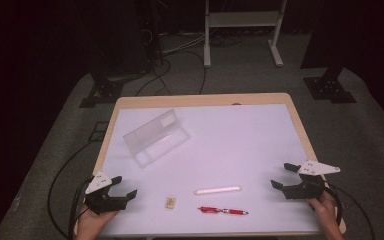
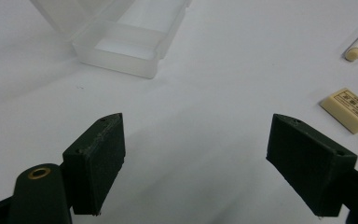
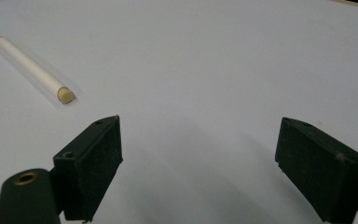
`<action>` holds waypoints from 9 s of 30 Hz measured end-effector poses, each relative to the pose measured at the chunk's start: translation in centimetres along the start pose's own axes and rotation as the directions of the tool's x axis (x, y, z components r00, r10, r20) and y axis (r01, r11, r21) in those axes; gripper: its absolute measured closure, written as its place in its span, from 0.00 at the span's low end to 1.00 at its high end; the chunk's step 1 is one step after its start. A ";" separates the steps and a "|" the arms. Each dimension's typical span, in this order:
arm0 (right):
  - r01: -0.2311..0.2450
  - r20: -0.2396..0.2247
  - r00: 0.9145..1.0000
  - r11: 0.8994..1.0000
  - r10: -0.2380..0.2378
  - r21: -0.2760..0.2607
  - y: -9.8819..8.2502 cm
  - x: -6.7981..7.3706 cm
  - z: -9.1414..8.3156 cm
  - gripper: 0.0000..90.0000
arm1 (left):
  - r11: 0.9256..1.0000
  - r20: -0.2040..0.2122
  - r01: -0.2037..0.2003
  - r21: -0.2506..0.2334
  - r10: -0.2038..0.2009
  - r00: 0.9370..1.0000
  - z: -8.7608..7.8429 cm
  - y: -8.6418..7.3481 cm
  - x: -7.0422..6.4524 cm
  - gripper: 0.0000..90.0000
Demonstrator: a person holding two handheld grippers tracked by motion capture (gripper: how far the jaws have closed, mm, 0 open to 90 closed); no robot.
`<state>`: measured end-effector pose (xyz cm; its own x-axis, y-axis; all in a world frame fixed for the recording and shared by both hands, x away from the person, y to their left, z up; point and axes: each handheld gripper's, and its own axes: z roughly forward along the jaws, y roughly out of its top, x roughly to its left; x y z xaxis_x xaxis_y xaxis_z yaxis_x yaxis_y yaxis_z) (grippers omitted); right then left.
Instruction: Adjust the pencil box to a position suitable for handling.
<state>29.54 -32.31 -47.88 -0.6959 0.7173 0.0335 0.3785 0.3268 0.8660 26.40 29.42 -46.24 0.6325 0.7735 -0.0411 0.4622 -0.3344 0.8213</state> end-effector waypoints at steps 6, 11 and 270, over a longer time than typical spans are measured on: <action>0.006 0.004 1.000 1.000 -0.006 0.002 0.0 0.0 0.0 0.15 | 1.000 0.008 -0.010 -0.002 0.010 1.000 0.3 0.3 -0.4 0.21; 0.006 0.008 1.000 1.000 -0.006 0.002 0.0 0.1 0.0 0.15 | 0.999 0.016 -0.035 -0.010 0.035 0.999 0.5 0.9 -1.0 0.21; 0.019 -0.006 1.000 1.000 -0.019 -0.010 0.0 0.1 -0.1 0.15 | 0.846 0.453 -0.520 0.117 0.421 0.786 16.9 12.8 -9.8 0.99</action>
<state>29.40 -32.27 -47.84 -0.7065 0.7074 0.0194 0.3591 0.3347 0.8712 36.59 8.45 -44.90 0.9731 0.2235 0.0554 0.1349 -0.7484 0.6494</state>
